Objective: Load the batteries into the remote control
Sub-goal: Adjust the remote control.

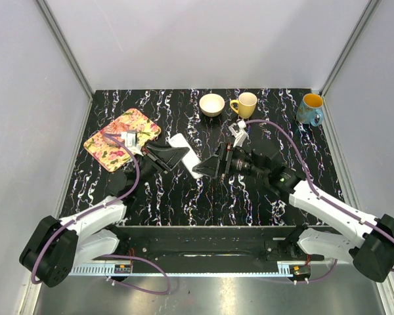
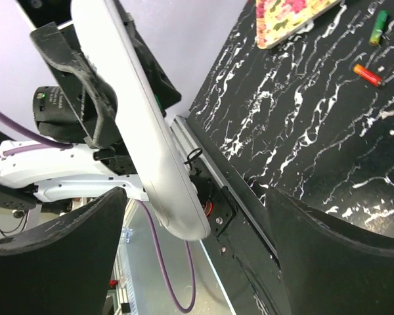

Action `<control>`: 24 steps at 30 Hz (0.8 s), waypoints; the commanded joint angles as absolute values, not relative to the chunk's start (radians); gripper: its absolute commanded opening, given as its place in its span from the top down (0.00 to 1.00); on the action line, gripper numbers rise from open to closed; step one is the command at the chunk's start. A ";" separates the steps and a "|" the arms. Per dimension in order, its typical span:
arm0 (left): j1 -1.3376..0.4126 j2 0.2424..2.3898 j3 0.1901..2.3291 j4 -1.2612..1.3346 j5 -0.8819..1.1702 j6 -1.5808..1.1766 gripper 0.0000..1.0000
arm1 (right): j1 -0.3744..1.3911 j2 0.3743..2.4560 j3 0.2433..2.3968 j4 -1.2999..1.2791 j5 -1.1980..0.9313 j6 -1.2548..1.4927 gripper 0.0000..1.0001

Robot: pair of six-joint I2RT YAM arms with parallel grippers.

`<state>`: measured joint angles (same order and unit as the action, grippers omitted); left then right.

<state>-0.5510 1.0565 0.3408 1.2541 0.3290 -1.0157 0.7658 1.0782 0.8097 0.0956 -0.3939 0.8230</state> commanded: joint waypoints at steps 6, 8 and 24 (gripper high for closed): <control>-0.552 1.065 0.428 1.321 0.445 -1.095 0.99 | 0.772 1.144 0.874 0.271 -0.604 0.778 0.32; -0.552 1.069 0.443 1.305 0.463 -1.104 0.97 | 0.772 1.157 0.871 0.300 -0.655 0.779 0.44; -0.534 1.083 0.511 1.191 0.650 -1.129 0.55 | 0.772 1.127 0.920 0.118 -0.767 0.658 1.00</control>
